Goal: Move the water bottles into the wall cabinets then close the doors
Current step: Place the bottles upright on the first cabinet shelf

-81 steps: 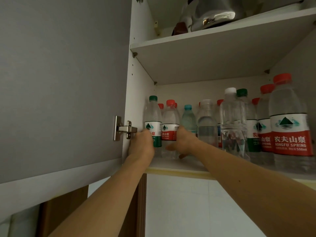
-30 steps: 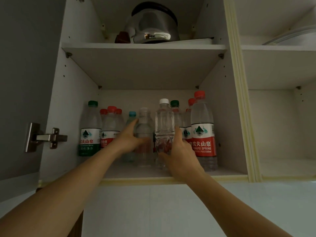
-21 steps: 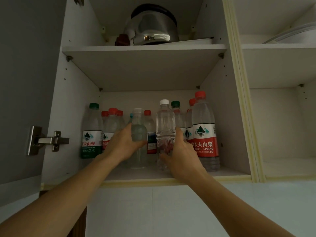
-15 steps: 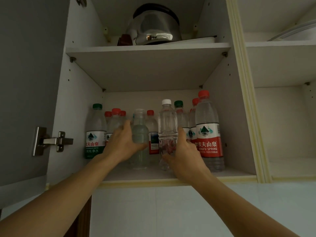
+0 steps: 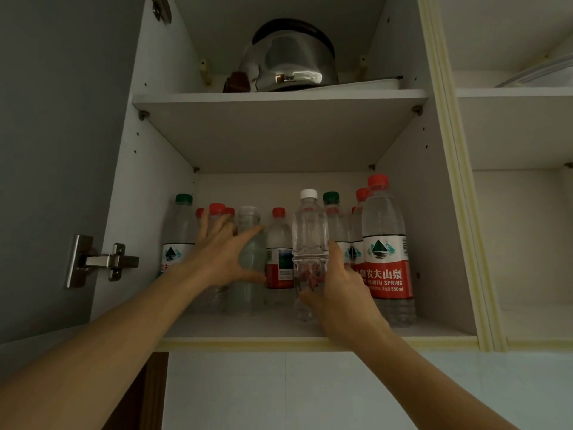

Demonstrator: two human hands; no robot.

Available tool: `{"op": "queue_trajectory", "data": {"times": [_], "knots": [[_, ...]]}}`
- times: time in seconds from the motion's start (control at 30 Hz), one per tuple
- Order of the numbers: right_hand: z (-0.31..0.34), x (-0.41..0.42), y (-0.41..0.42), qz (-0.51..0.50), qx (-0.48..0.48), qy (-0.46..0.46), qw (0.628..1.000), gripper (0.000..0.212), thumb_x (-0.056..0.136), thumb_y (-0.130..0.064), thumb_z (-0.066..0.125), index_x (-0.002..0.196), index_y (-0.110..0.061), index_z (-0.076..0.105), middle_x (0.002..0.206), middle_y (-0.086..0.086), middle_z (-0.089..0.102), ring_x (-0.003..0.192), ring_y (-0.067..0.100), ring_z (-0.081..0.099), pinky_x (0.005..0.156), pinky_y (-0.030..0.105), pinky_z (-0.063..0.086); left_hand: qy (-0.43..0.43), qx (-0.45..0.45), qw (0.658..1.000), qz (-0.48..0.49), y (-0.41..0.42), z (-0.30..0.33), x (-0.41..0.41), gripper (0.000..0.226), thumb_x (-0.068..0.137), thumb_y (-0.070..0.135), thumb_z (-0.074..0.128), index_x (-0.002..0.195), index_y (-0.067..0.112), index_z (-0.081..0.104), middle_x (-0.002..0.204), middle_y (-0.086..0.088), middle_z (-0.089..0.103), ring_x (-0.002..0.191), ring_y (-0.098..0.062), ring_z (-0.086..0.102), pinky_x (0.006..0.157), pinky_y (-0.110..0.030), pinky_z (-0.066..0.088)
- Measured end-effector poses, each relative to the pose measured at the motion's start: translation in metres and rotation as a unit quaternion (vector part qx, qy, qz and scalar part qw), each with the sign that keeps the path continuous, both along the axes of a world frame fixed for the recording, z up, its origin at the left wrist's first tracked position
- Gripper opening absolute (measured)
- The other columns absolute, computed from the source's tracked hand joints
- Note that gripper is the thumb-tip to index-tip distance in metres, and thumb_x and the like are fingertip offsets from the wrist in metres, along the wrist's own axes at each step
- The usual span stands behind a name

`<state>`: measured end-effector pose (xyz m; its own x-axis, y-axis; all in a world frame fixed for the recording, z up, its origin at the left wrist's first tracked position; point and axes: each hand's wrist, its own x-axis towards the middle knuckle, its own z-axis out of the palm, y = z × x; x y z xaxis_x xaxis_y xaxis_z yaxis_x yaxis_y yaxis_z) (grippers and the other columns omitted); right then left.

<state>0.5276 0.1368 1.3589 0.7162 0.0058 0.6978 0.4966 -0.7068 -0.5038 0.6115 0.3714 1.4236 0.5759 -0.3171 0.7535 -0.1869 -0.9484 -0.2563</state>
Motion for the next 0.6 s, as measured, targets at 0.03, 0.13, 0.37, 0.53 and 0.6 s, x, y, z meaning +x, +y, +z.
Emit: {"op": "queue_trajectory", "data": {"times": [0.03, 0.13, 0.37, 0.53, 0.6], "knots": [[0.000, 0.000, 0.000, 0.000, -0.001, 0.001, 1.000, 0.081, 0.094, -0.029, 0.070, 0.152, -0.033, 0.013, 0.131, 0.011, 0.058, 0.112, 0.029, 0.062, 0.098, 0.052, 0.054, -0.010, 0.010, 1.000, 0.005, 0.004, -0.001, 0.001, 0.116, 0.062, 0.099, 0.042, 0.158, 0.048, 0.002, 0.157, -0.013, 0.032, 0.155, -0.031, 0.001, 0.117, -0.060, -0.022], [0.002, 0.002, 0.001, -0.006, -0.019, 0.007, 1.000, 0.084, 0.094, -0.027, 0.071, 0.153, -0.031, 0.012, 0.130, 0.010, 0.059, 0.108, 0.028, 0.064, 0.097, 0.049, 0.056, -0.035, 0.022, 0.999, 0.000, 0.010, -0.008, 0.002, 0.114, 0.063, 0.100, 0.030, 0.159, 0.045, 0.001, 0.160, -0.013, 0.026, 0.154, -0.031, -0.004, 0.116, -0.056, -0.024], [0.017, 0.007, 0.006, -0.001, -0.057, 0.035, 0.998, 0.076, 0.091, -0.021, 0.074, 0.149, -0.018, 0.025, 0.133, 0.010, 0.061, 0.115, 0.028, 0.064, 0.099, 0.041, 0.055, -0.037, -0.013, 0.998, -0.047, 0.014, -0.018, 0.010, 0.109, 0.065, 0.094, 0.024, 0.159, 0.045, 0.002, 0.165, -0.013, 0.015, 0.155, -0.027, -0.011, 0.114, -0.048, -0.028], [0.030, 0.019, 0.023, -0.013, -0.085, 0.088, 0.992, 0.076, 0.091, -0.018, 0.072, 0.147, -0.007, 0.022, 0.129, 0.017, 0.057, 0.114, 0.030, 0.061, 0.095, 0.037, 0.054, -0.042, -0.015, 0.998, -0.050, 0.012, -0.019, 0.014, 0.103, 0.075, 0.091, 0.037, 0.159, 0.044, 0.003, 0.166, -0.010, 0.014, 0.154, -0.025, -0.014, 0.119, -0.050, -0.023], [0.033, 0.024, 0.031, -0.011, -0.080, 0.100, 0.992, 0.074, 0.090, -0.017, 0.073, 0.144, -0.005, 0.023, 0.127, 0.016, 0.057, 0.113, 0.029, 0.060, 0.090, 0.033, 0.050, -0.049, -0.024, 0.997, -0.062, 0.014, -0.021, 0.014, 0.095, 0.083, 0.082, 0.047, 0.159, 0.044, 0.005, 0.167, -0.009, 0.013, 0.154, -0.024, -0.015, 0.118, -0.048, -0.024]]}}
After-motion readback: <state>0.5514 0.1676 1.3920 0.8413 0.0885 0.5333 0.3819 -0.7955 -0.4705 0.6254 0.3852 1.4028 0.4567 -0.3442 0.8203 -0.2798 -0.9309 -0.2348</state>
